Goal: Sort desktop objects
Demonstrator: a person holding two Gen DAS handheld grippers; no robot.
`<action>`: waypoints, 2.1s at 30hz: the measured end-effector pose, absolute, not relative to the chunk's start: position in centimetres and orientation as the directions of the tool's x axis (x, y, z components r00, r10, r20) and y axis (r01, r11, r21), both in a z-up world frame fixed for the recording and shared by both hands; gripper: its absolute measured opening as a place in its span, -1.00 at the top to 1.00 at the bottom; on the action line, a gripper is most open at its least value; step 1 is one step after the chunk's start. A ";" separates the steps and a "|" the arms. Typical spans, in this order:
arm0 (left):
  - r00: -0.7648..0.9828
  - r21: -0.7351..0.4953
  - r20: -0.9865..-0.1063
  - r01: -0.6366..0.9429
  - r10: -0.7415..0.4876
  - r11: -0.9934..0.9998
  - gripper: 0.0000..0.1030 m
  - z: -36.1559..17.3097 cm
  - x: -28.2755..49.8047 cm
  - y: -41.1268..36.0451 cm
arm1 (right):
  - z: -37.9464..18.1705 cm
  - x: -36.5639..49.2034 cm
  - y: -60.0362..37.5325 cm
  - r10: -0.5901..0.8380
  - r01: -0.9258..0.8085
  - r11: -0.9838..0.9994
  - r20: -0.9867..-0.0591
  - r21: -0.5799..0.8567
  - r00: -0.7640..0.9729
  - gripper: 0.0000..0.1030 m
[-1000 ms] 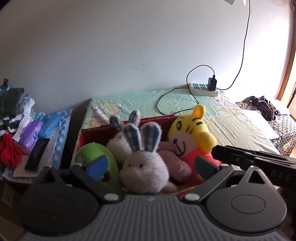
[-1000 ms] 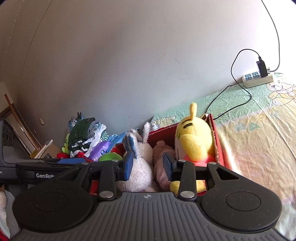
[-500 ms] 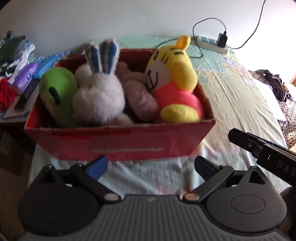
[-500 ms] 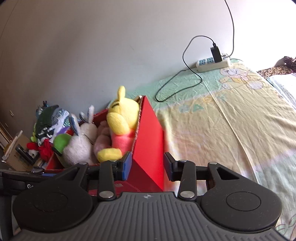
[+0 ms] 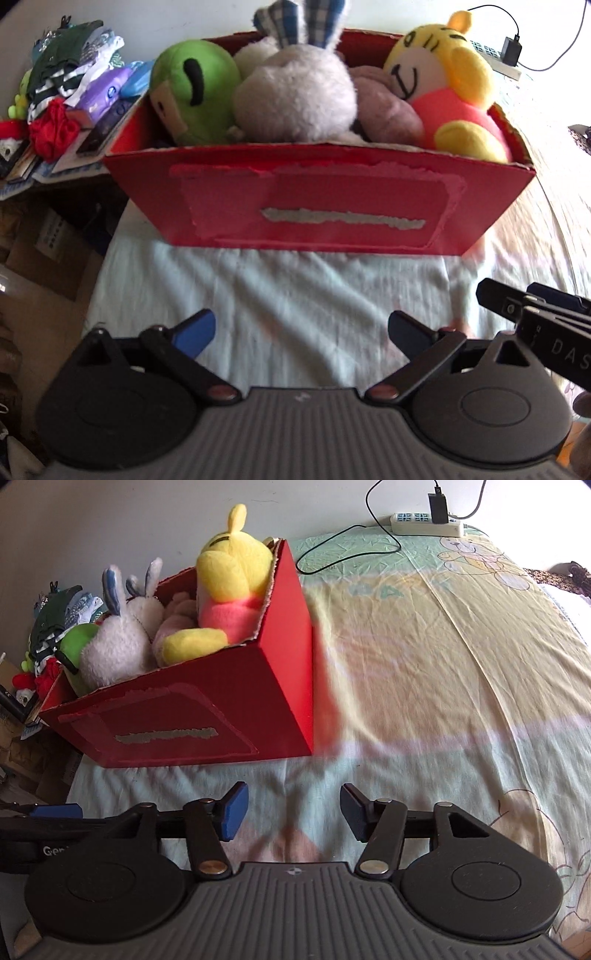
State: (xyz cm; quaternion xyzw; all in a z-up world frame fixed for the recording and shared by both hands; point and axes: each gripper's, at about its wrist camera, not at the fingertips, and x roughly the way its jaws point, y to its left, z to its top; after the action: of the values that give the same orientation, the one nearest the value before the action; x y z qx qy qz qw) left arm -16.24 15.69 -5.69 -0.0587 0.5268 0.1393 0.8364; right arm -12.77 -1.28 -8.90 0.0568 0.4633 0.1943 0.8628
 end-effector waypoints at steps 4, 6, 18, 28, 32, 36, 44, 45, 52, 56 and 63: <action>0.417 0.062 -0.889 -0.295 0.187 0.954 -0.95 -5.4 -16.2 17.9 | -8.1 -13.1 0.7 0.352 -0.290 0.930 -0.782 0.228 0.514 -0.41; 0.413 0.056 -0.893 -0.286 0.176 0.956 -0.95 -5.4 -15.5 19.0 | -7.9 -13.1 1.6 0.348 -0.289 0.931 -0.779 0.223 0.522 -0.42; 0.412 0.074 -0.897 -0.211 0.157 0.975 -0.95 -6.1 -15.5 22.6 | -6.9 -14.4 5.9 0.292 -0.241 0.953 -0.758 0.182 0.583 -0.63; 0.397 0.095 -0.901 -0.213 0.175 0.972 -0.95 -6.2 -15.0 23.4 | -6.1 -15.2 6.8 0.259 -0.193 0.965 -0.768 0.178 0.585 -0.67; 0.391 0.116 -0.900 -0.211 0.192 0.971 -0.95 -6.2 -14.8 23.4 | -5.8 -15.2 7.1 0.246 -0.184 0.968 -0.767 0.168 0.593 -0.67; 0.380 0.096 -0.909 -0.213 0.173 0.972 -0.95 -5.8 -14.5 23.9 | -5.4 -15.0 7.3 0.244 -0.180 0.969 -0.752 0.167 0.612 -0.64; 0.412 0.116 -0.890 -0.209 0.195 0.971 -0.95 -4.6 -14.4 24.4 | -4.7 -14.5 7.7 0.263 -0.181 0.965 -0.737 0.192 0.623 -0.61; 0.410 0.117 -0.891 -0.209 0.196 0.971 -0.95 -4.4 -14.4 24.4 | -4.7 -14.5 7.8 0.265 -0.184 0.964 -0.737 0.192 0.621 -0.61; 0.429 0.117 -0.881 -0.213 0.200 0.970 -0.95 -2.5 -14.1 25.2 | -3.5 -14.2 8.4 0.266 -0.203 0.963 -0.734 0.176 0.625 -0.58; 0.451 0.104 -0.873 -0.201 0.186 0.974 -0.95 -0.9 -14.0 25.4 | -2.3 -13.6 8.4 0.283 -0.204 0.959 -0.739 0.199 0.611 -0.58; 0.499 0.117 -0.843 -0.193 0.200 0.974 -0.95 1.4 -13.1 25.2 | 0.1 -13.1 9.1 0.276 -0.222 0.960 -0.713 0.171 0.645 -0.58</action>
State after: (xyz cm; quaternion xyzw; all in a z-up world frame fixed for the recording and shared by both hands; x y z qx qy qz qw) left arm -13.14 25.20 1.38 0.0035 0.4875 0.1135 0.8657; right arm -13.13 9.09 0.09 0.0340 0.3984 0.1374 0.9062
